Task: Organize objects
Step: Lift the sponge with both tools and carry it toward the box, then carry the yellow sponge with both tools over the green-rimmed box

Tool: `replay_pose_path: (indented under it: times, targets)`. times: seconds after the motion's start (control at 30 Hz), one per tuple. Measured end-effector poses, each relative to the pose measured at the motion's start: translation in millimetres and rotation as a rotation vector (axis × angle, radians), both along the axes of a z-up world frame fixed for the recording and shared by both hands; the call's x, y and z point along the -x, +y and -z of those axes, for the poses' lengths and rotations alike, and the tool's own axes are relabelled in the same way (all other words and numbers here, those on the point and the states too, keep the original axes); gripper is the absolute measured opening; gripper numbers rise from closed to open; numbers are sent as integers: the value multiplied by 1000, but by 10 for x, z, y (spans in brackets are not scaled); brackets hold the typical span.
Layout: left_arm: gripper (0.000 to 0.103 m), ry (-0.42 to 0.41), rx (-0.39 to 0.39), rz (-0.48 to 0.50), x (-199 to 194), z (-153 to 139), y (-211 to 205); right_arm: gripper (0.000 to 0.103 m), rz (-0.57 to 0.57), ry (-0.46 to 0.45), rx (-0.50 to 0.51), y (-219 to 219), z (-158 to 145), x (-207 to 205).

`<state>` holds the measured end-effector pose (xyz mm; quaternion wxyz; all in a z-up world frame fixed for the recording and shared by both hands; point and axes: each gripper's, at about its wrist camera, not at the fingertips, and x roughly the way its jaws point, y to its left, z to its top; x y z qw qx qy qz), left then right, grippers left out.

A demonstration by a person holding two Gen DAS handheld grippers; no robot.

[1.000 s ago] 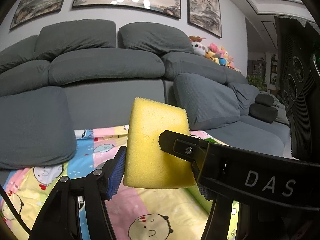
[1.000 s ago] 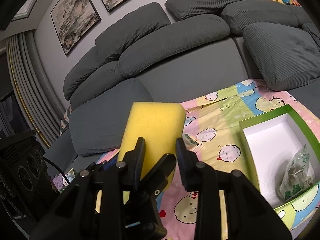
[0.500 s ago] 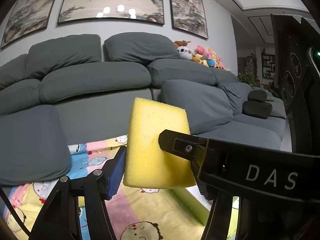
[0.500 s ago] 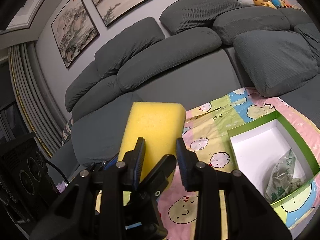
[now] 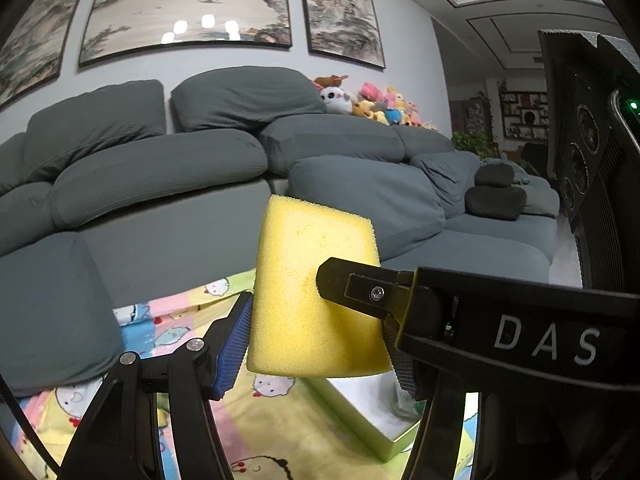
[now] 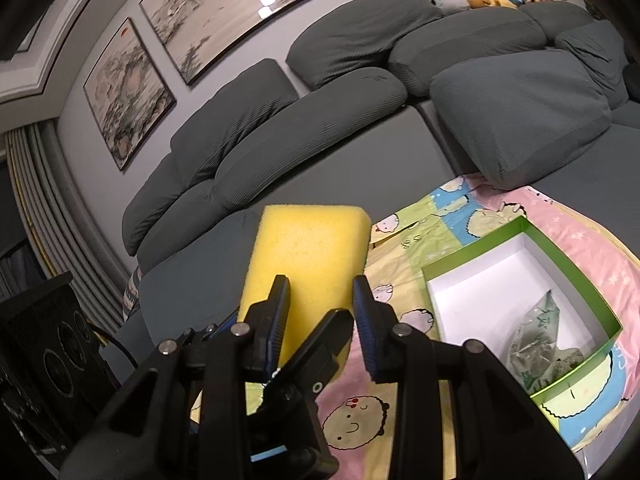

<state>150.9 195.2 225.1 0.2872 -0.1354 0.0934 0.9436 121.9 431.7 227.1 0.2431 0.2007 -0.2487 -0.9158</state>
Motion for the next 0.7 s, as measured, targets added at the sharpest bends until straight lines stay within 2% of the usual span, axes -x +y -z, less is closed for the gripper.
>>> replay_pose_path:
  times: [0.4,0.7]
  targets:
    - [63,-31,50,71,45,110,430,34,64,-63,54,393,178,82]
    - [63,-116,84,130,158,289,739,34,125,-152,78,648,378,238]
